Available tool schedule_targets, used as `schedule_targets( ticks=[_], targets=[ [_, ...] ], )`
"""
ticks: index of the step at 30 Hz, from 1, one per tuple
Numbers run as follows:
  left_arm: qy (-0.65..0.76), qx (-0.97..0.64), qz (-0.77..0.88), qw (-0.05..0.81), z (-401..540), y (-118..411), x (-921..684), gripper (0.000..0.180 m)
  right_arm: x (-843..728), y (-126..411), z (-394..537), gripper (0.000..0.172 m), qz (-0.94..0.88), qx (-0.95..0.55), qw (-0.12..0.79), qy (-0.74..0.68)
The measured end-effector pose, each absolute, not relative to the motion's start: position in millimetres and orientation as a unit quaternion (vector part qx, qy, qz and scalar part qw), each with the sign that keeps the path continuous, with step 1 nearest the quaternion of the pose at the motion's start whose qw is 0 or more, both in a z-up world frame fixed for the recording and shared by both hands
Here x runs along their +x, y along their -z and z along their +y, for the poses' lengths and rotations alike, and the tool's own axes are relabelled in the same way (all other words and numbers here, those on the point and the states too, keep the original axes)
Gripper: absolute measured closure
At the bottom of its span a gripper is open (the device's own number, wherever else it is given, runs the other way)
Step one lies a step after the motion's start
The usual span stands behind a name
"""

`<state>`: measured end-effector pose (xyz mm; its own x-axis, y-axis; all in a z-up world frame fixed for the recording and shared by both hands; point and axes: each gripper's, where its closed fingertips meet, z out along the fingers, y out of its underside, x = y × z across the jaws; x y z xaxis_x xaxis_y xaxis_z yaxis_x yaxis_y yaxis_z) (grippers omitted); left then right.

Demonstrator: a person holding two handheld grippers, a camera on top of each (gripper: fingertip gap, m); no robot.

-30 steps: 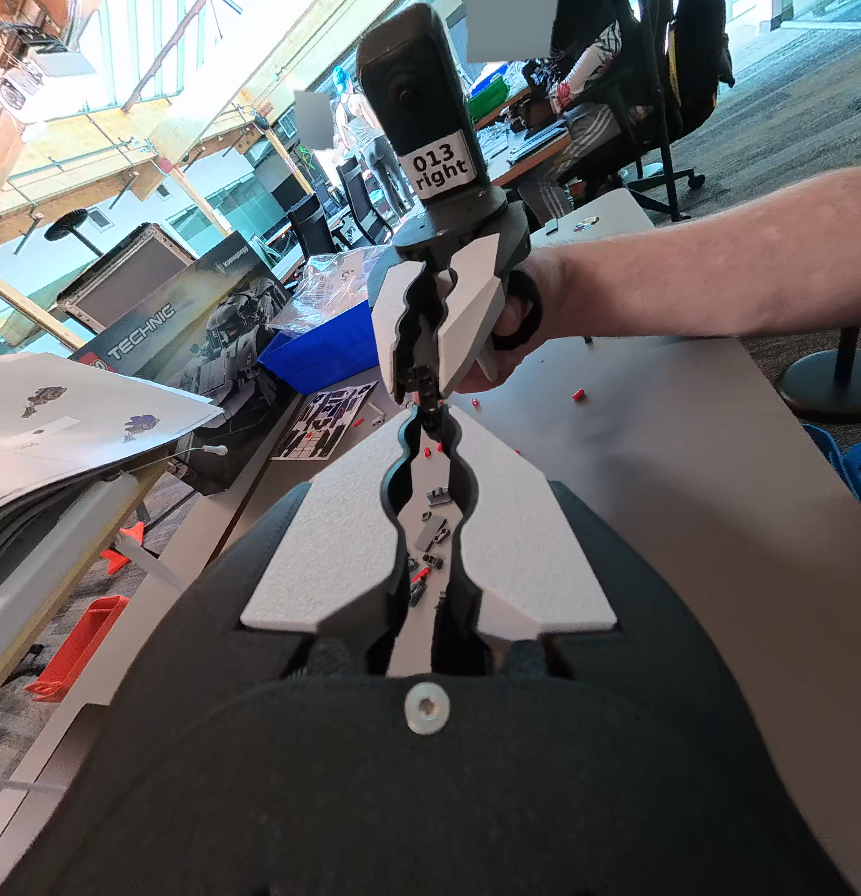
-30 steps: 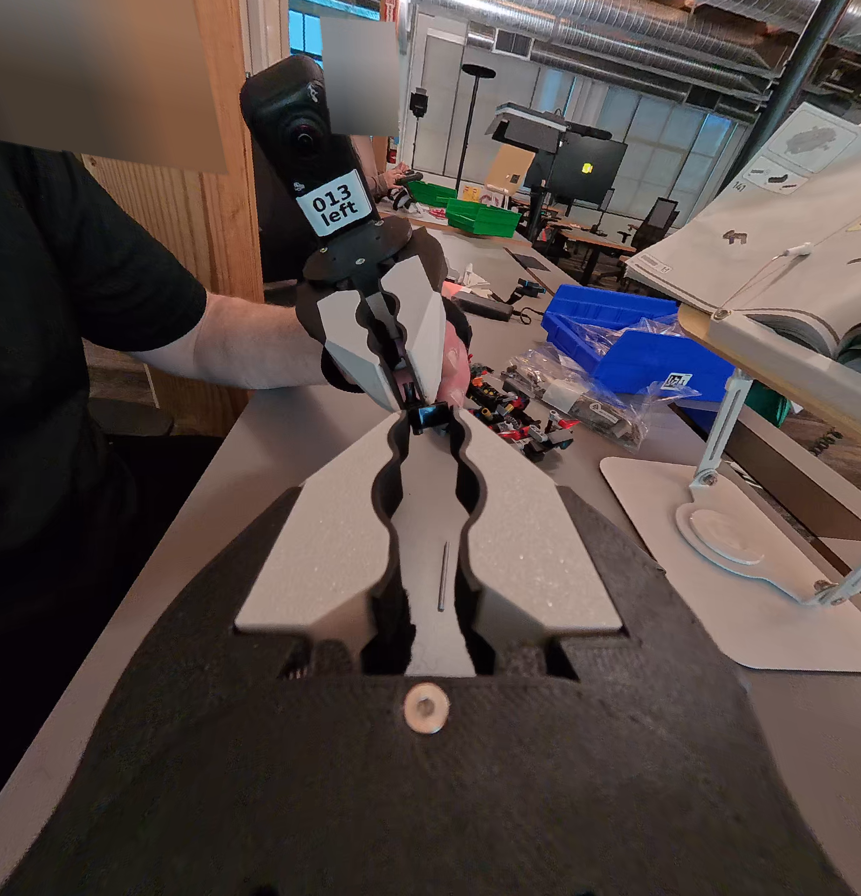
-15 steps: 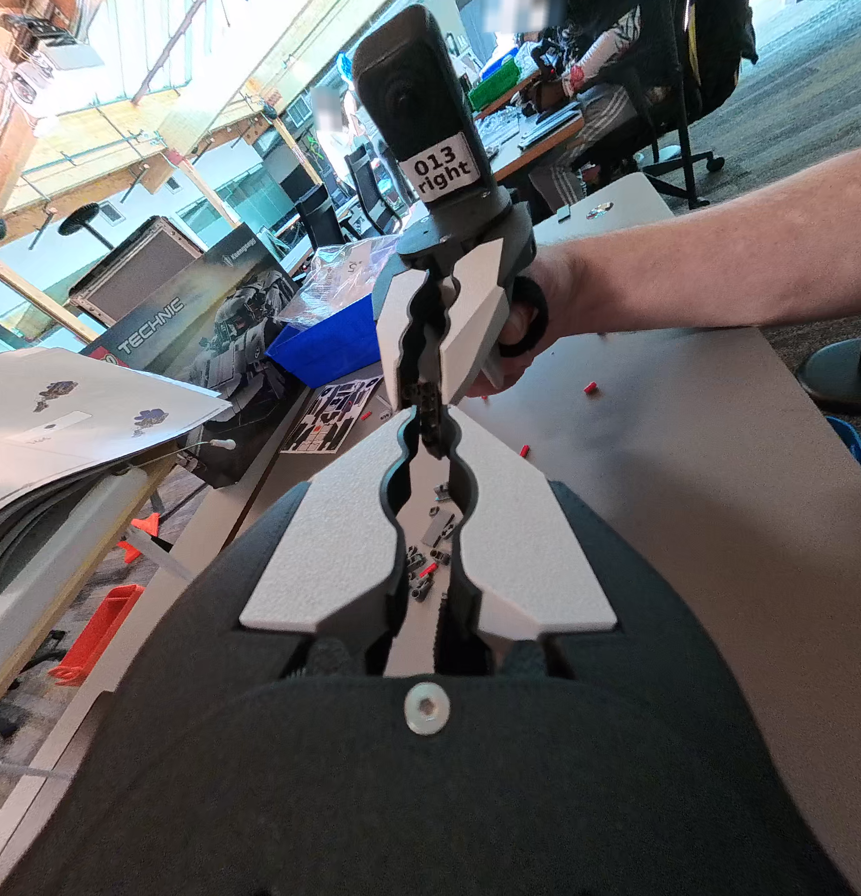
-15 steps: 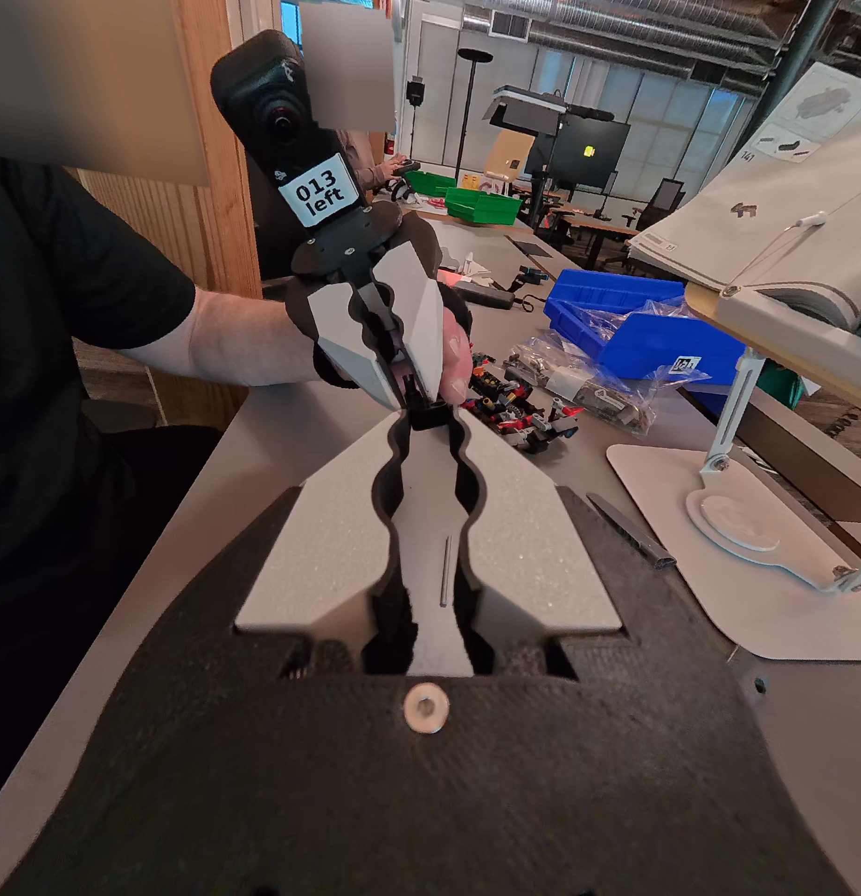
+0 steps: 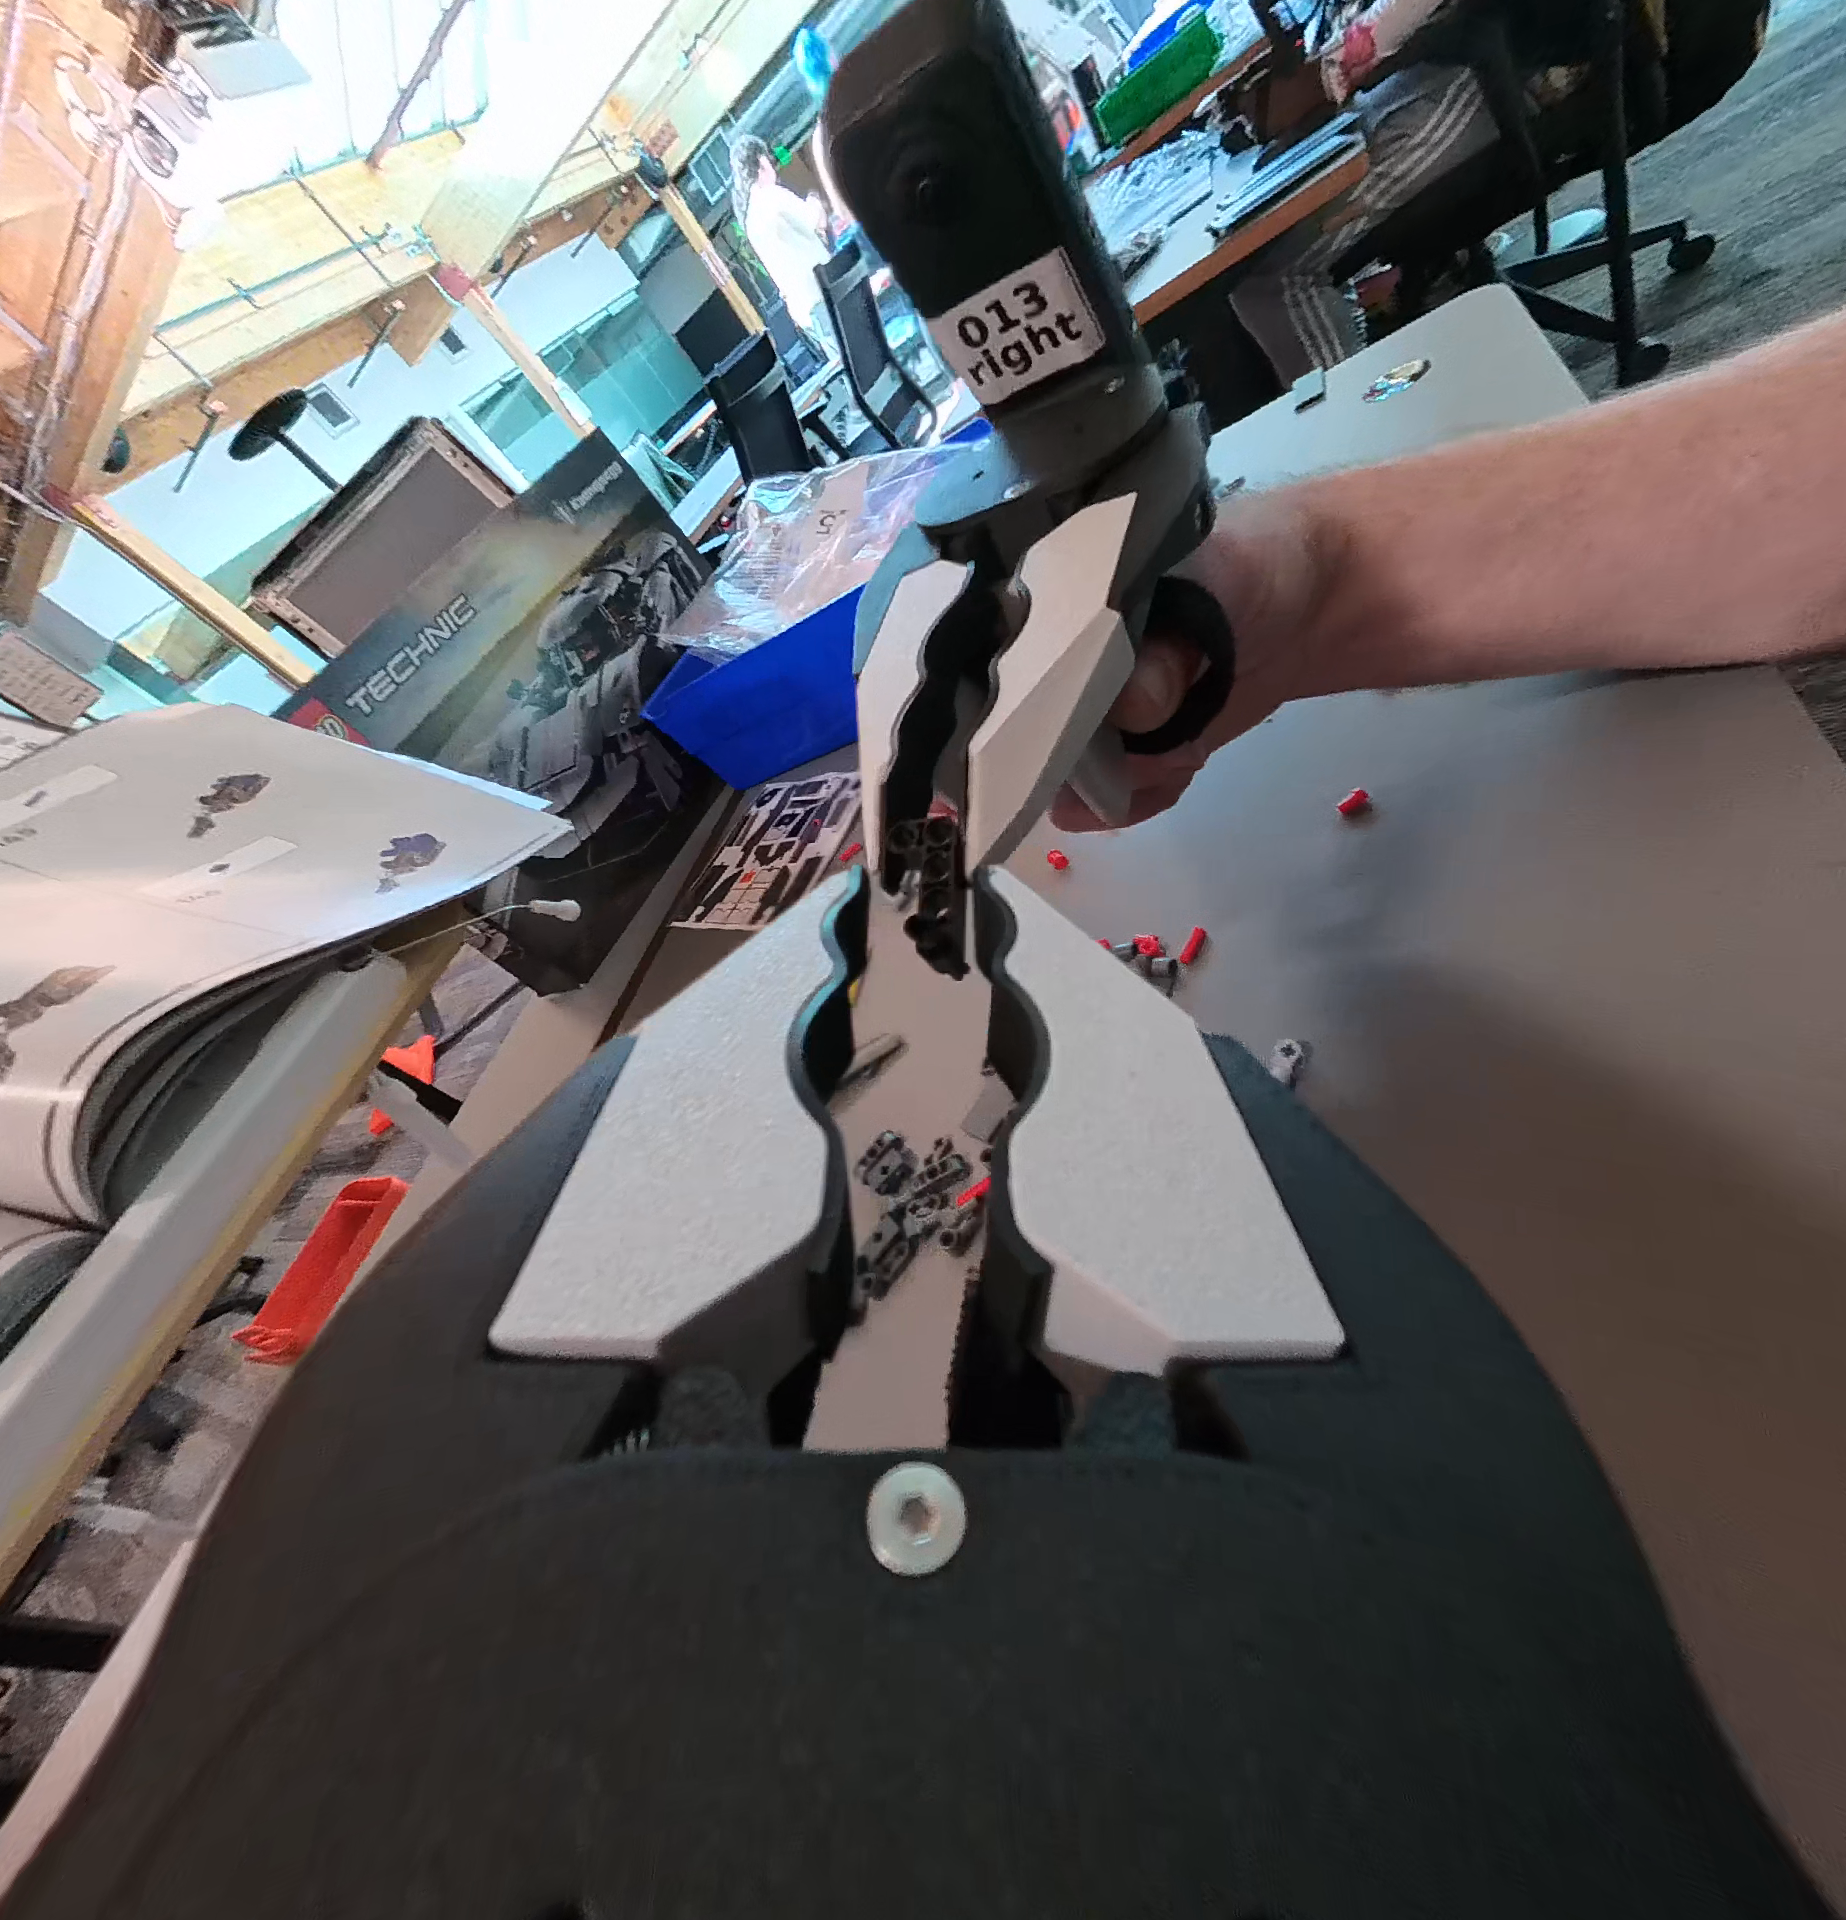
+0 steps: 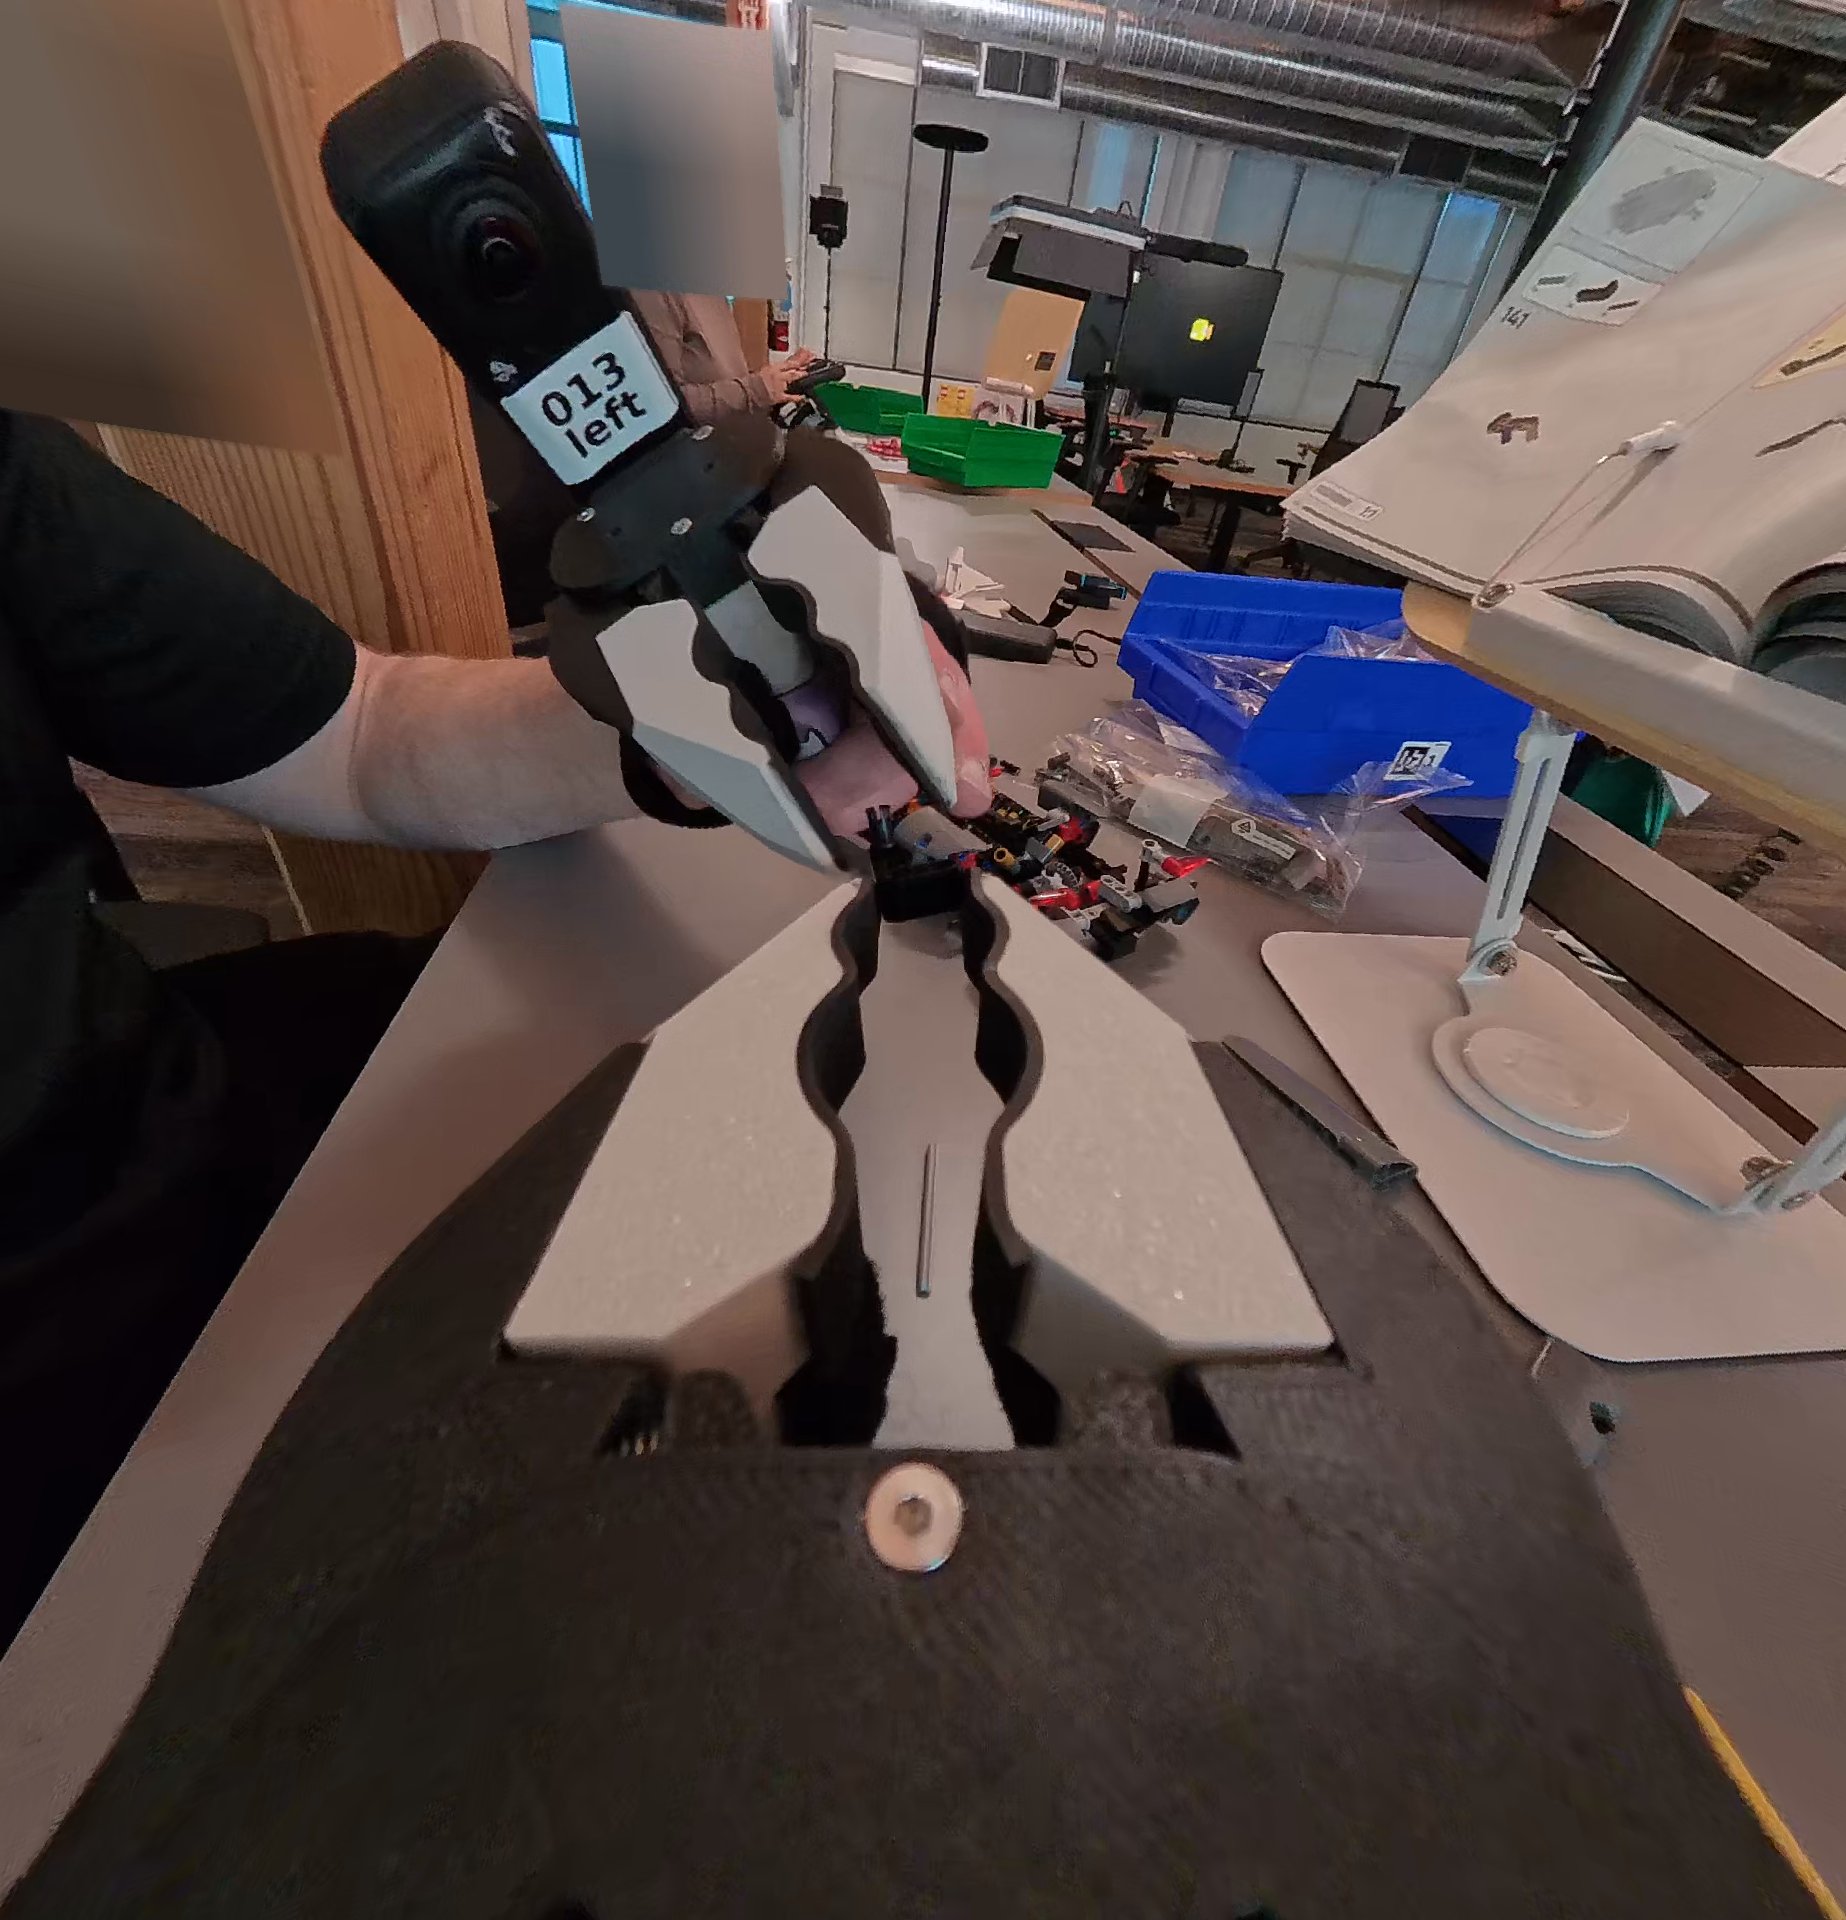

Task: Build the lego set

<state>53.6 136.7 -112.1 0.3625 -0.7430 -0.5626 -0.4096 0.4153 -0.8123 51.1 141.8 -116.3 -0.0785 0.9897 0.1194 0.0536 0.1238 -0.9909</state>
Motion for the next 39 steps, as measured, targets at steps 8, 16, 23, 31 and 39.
schedule_targets(
  ticks=[8, 16, 23, 31, 39],
  targets=[
    [0.104, -0.53, 0.516, 0.664, 146.9, 93.1, 33.9, 0.157, 56.8, 113.1, 160.2, 0.159, -0.525, -0.489, 0.507, -0.478],
    [0.063, -0.56, 0.532, 0.631, 144.6, 107.6, 10.4, 0.157, 53.9, 120.7, 159.1, 0.159, -0.532, -0.495, 0.487, -0.484],
    [0.112, -0.554, 0.57, 0.597, 130.8, 151.9, -7.3, 0.169, 41.5, 158.3, 146.1, 0.158, -0.582, -0.53, 0.401, -0.469],
    [0.098, -0.548, 0.64, 0.53, 115.6, 190.5, 0.6, 0.168, 37.1, 202.4, 124.7, 0.158, -0.637, -0.558, 0.29, -0.446],
    [0.137, -0.546, 0.666, 0.49, 100.1, 202.8, 5.7, 0.164, 41.8, 230.0, 111.2, 0.158, -0.66, -0.587, 0.207, -0.42]
  ],
)
